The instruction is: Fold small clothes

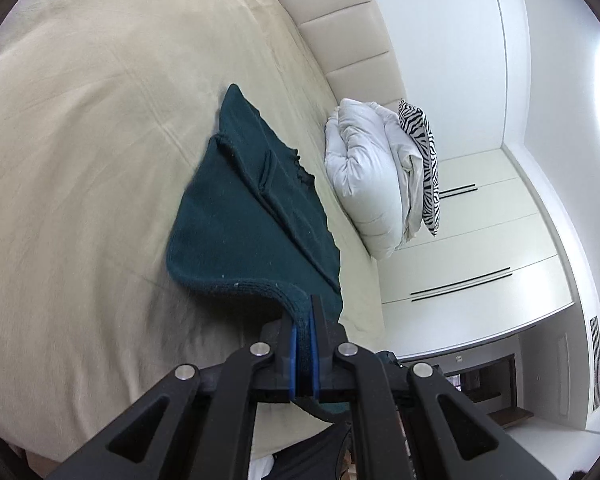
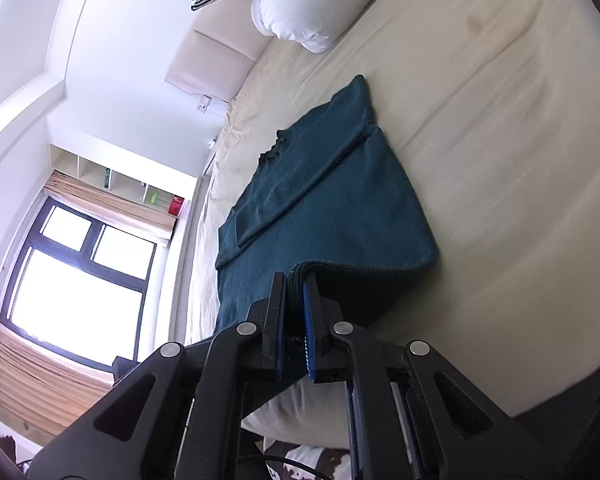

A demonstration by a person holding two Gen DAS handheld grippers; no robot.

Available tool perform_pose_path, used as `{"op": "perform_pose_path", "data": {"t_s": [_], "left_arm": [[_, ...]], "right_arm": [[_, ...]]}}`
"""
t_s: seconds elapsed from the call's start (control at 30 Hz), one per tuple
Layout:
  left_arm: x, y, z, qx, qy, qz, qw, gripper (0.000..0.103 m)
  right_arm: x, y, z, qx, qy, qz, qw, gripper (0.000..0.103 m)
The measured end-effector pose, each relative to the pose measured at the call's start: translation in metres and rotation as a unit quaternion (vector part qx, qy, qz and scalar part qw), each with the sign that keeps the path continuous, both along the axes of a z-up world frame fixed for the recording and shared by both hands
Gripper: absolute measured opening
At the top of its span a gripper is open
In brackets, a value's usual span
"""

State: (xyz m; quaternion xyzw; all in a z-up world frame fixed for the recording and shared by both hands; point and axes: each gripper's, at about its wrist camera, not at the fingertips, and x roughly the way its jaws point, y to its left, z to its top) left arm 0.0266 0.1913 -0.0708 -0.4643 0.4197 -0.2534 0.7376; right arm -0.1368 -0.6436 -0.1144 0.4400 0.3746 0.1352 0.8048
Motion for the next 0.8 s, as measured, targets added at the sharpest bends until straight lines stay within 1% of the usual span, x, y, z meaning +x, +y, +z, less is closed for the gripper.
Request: {"op": "perform_pose_path", "data": {"t_s": [0.1,0.23,0.37,0.53,0.67,0.8], "left_arm": [[0.026,0.003,0.003,-0.002,-0.005,0.010,0.9999,0.006],[0.066,0.004,0.002,-0.021,0.000,0.025,0.9995,0.006],[0.106,-0.003,0.006,-0.012,-0.007,0.031,0.9994,0.006],[0.157,-0.016,0.002,-0.003,-0.005,0.038,0.9993,0.006],[0.195,-0.019,-0.007,0.004,0.003,0.049,0.9988,0.006],[0.228,-0.019,-0.019,0.008,0.013,0.060,0.9981,0.006]], "right_arm": [[0.031,-0.005,0.003,0.009,-0.007,-0.015,1.000,0.007],[0.074,-0.011,0.003,0.008,-0.013,-0.035,0.999,0.007],[0.118,-0.014,0.005,0.001,-0.021,-0.056,0.998,0.007],[0.175,-0.016,0.005,-0.023,-0.027,-0.074,0.997,0.007],[0.218,-0.017,0.003,-0.042,-0.022,-0.083,0.995,0.007],[0.259,-0.018,-0.006,-0.056,-0.014,-0.092,0.994,0.007]]}}
